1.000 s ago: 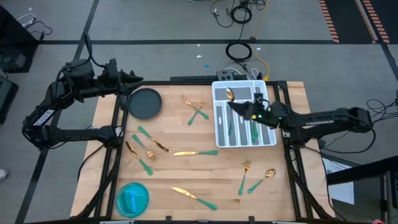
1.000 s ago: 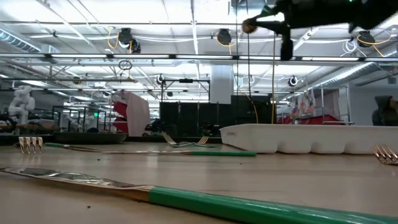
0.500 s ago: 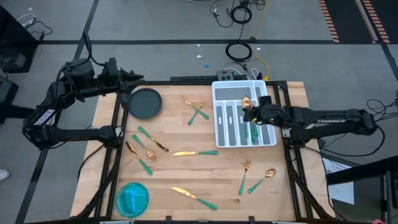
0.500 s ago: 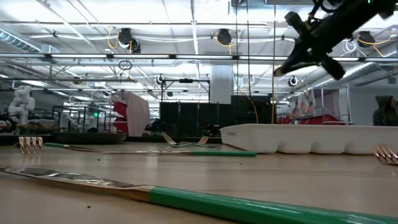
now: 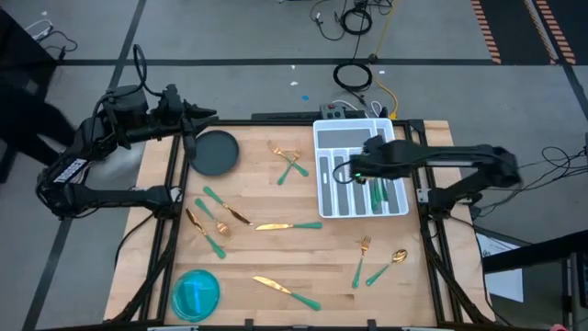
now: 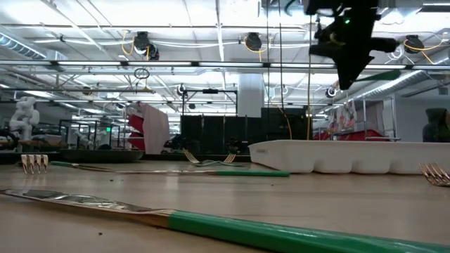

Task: Sort silverware
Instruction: Put the green spoon into the white silverware organizer

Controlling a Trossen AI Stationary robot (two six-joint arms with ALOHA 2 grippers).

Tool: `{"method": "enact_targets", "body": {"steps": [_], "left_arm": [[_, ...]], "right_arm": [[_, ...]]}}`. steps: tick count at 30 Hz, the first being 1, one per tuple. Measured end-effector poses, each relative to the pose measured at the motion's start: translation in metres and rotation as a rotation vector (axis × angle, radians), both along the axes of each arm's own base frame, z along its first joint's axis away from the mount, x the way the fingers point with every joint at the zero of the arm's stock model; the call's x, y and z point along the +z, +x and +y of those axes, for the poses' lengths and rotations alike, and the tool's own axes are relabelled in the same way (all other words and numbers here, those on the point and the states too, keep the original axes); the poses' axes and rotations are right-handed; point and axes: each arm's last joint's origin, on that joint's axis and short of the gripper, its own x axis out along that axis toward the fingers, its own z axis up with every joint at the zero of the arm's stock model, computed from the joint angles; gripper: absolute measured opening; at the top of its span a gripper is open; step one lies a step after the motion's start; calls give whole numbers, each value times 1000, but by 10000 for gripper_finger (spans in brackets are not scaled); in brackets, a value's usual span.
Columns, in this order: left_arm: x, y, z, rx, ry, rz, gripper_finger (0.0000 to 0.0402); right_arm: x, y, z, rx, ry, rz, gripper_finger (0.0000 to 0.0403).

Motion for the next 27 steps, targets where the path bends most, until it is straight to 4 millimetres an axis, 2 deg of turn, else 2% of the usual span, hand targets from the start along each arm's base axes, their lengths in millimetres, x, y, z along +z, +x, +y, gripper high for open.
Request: {"method": "enact_targets", "body": {"steps": [3,7,11,18,27], "left_arm": [[0,0,0,0,0,0,82],[0,0,0,0,-2,3,82],[0,0,0,1,-2,3,82],[-1,0,0,1,-4,6,82],[-3,-1,0,1,-17,32,82]], "right_arm": [[-16,16,-4,0,-4,261,0],[-42,40,-9,82,27,401,0],[-67,52,-16,70,49,520,0],[-96,56,-35,43,49,650,0],[-118,37,-47,-12,118,758,0]]}}
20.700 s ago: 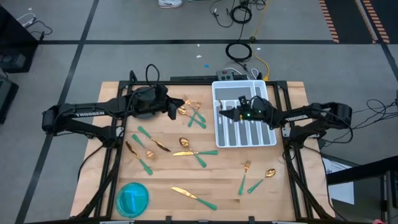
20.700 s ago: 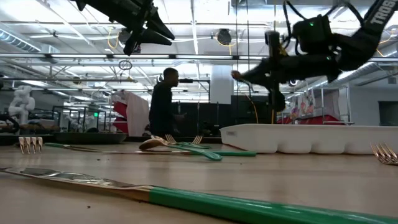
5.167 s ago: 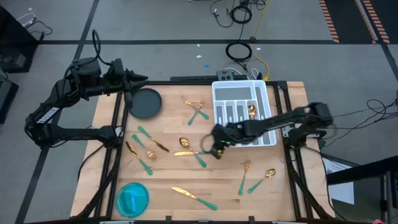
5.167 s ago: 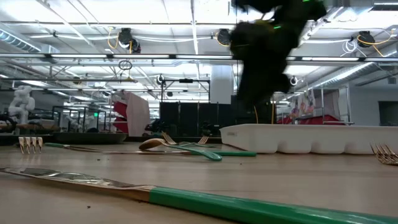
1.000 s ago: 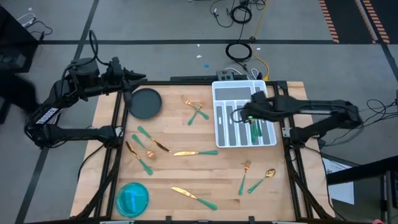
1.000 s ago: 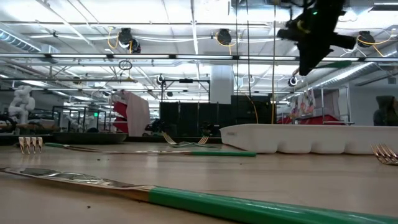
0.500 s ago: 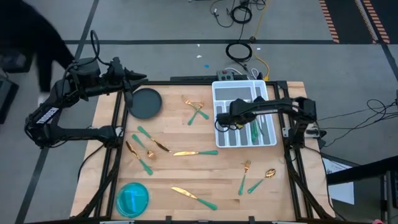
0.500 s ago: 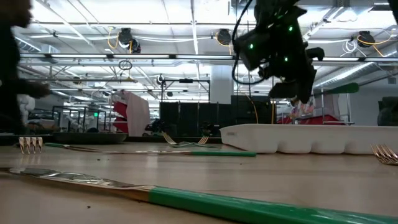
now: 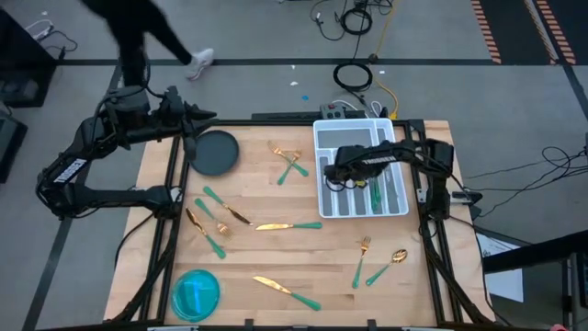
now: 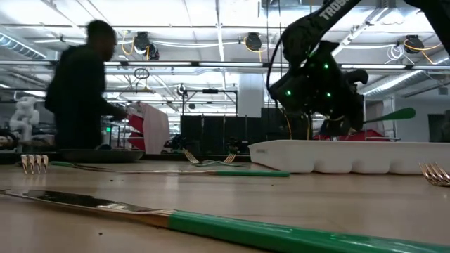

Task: Sort silverware
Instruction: Put the green spoon into the white silverware organizer

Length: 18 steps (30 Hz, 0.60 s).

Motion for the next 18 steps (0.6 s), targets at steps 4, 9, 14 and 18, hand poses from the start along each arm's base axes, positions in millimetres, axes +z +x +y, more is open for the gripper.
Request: {"method": "enact_targets", "body": {"steps": [4,9,14,18], "left_arm": [[0,0,0,0,0,-1,82],[0,0,0,0,0,-1,82],[0,0,0,0,1,-2,82],[0,0,0,0,1,-4,82]], "right_arm": [[-6,0,-1,-7,9,-32,0],[-16,4,-1,-11,15,-118,0],[-20,4,-5,-19,2,-149,1],[-20,4,-9,-29,3,-158,1]]}}
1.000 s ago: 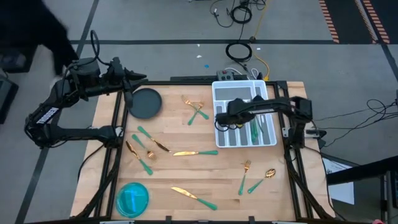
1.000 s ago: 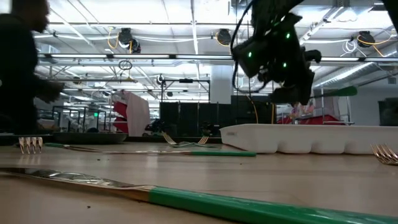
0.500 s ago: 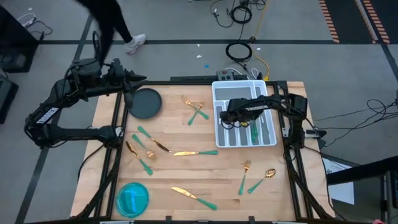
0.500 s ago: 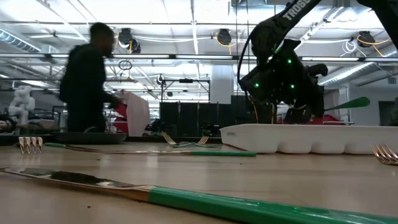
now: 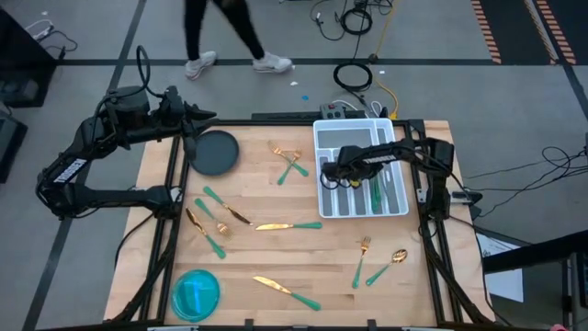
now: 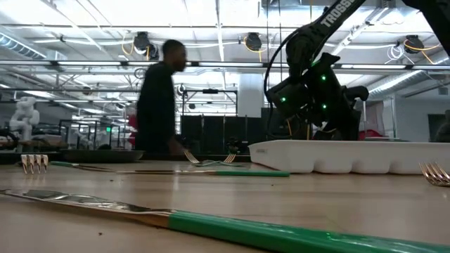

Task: Sort silverware
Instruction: Put the green spoon into the white silverware organizer, then put the green fork into the white silverware organizer

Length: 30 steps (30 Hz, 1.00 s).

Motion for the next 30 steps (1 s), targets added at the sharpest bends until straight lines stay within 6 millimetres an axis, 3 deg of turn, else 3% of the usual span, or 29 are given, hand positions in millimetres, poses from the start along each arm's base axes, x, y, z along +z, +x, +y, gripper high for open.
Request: {"method": "enact_targets", "body": {"steps": [7,25,30], "left_arm": [[0,0,0,0,0,0,82],[0,0,0,0,-1,0,82],[0,0,0,0,-1,0,82]], "right_arm": [[-2,3,1,25,32,-20,15],[-3,7,9,37,54,-44,117],[12,12,17,82,52,-77,127]]}}
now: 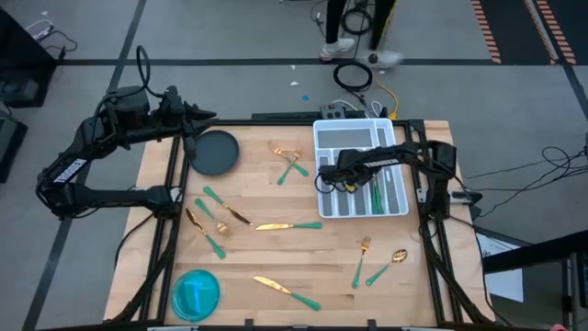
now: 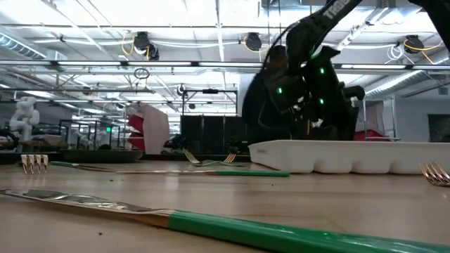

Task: Sort silverware
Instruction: Put the green fork into the white silverware organizer

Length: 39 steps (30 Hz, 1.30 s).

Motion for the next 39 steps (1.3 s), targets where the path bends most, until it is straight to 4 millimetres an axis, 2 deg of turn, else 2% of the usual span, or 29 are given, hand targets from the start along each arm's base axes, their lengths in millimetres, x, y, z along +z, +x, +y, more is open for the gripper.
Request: {"method": "enact_targets", "body": {"steps": [5,8,12,16,19,23,27,33,39], "left_arm": [[6,2,-2,-67,-29,-80,82],[9,3,-3,-138,-40,-119,82],[6,6,-4,-207,-98,-140,82],[-14,17,-3,-265,-227,-112,82],[-46,26,-9,-311,-309,44,82],[-93,31,-19,-317,-340,300,82],[-130,34,-26,-279,-341,466,82],[-176,37,-34,-270,-375,638,82],[-208,37,-45,-295,-404,778,82]], "right_arm": [[41,7,7,74,-28,-183,128],[76,8,16,173,-63,-405,128],[129,-5,29,307,-122,-684,128],[168,-32,40,417,-162,-817,128],[187,-54,47,473,-172,-861,128],[201,-78,54,498,-177,-906,128],[208,-91,57,507,-180,-931,128],[210,-95,59,540,-176,-931,128],[208,-98,60,564,-161,-886,128]]}}
